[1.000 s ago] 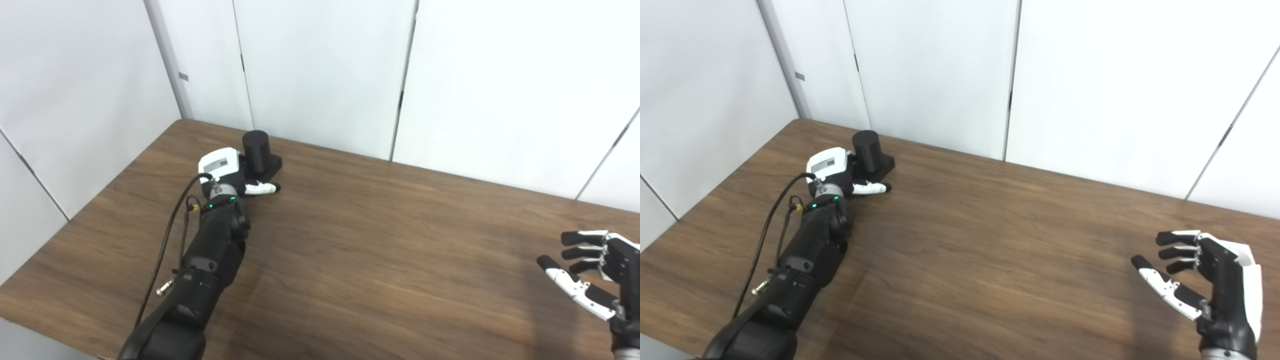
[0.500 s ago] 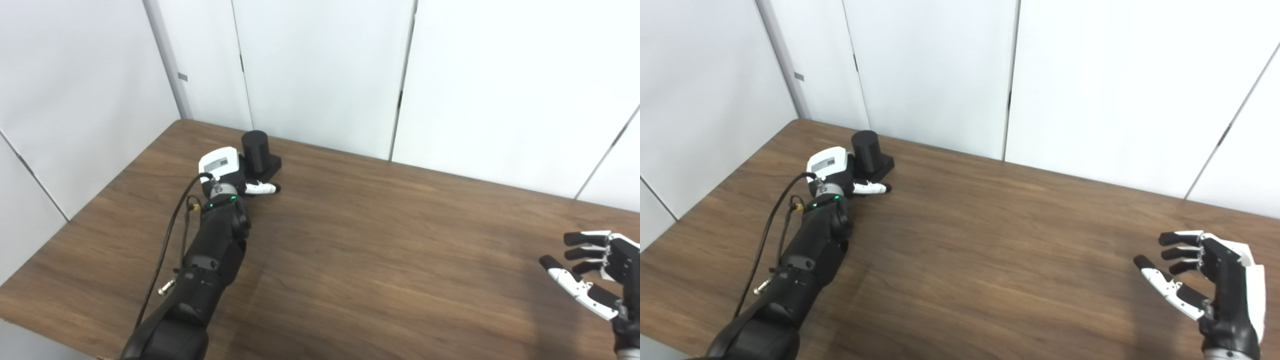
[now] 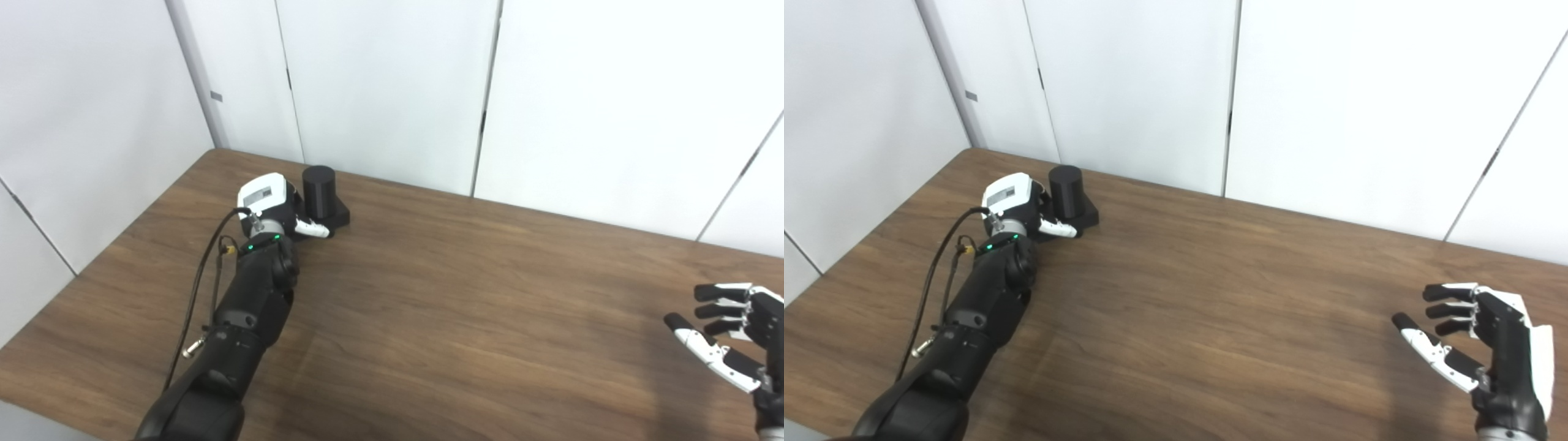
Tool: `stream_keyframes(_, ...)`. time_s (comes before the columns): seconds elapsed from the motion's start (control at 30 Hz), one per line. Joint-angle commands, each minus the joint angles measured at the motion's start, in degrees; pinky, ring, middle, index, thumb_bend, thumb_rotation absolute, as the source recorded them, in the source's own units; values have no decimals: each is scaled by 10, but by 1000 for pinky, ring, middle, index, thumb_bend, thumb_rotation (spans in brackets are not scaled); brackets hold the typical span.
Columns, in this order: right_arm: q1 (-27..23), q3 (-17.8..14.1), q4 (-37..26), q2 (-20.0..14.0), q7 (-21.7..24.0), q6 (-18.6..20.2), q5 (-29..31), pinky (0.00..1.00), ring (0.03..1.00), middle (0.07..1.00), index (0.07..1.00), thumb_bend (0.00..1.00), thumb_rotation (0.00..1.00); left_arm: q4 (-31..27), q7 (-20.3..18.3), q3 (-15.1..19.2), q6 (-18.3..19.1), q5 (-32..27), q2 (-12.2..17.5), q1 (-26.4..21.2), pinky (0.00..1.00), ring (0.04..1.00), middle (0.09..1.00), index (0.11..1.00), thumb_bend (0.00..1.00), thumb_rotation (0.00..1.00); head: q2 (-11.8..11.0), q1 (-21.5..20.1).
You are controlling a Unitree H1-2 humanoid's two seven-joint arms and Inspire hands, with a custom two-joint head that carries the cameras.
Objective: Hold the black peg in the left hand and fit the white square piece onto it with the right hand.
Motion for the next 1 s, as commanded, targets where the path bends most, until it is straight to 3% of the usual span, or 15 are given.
stream_keyframes(0.0,-17,-4,-17,-7,-3,-14,-1,397,517,608,491,493,113,-16,-7,-11,3,-7,25,-2,704,835,796,493,519,80,2,1)
stream_keyframes(0.17,-17,-5,-19,-6,-2,-9,-1,402,520,610,491,493,113,-27,-26,-42,-6,-58,44,6,714,856,810,492,519,76,5,-1)
stream_keyframes(0.23,-18,-5,-20,-7,-1,-8,2,405,525,613,491,493,113,-37,-45,-57,-20,-83,55,12,788,905,857,489,521,73,5,-2)
stream_keyframes(0.33,-18,-4,-19,-7,-1,-9,1,407,524,611,491,493,113,-48,-62,-79,-44,-117,70,21,880,935,880,485,523,65,5,-2)
stream_keyframes(0.53,-21,-3,-16,-5,-4,-11,-4,398,519,605,491,493,113,-71,-76,-111,-125,-183,91,40,965,979,893,484,524,56,6,-6)
stream_keyframes(0.7,-22,-5,-19,-5,7,-9,22,399,522,608,491,492,114,-82,-79,-141,-183,-207,101,51,975,982,897,487,525,60,7,-8)
stream_keyframes(0.97,-17,-3,-32,-3,11,2,22,444,541,625,492,492,115,-108,-72,-175,-203,-206,89,59,899,961,891,487,525,68,9,-13)
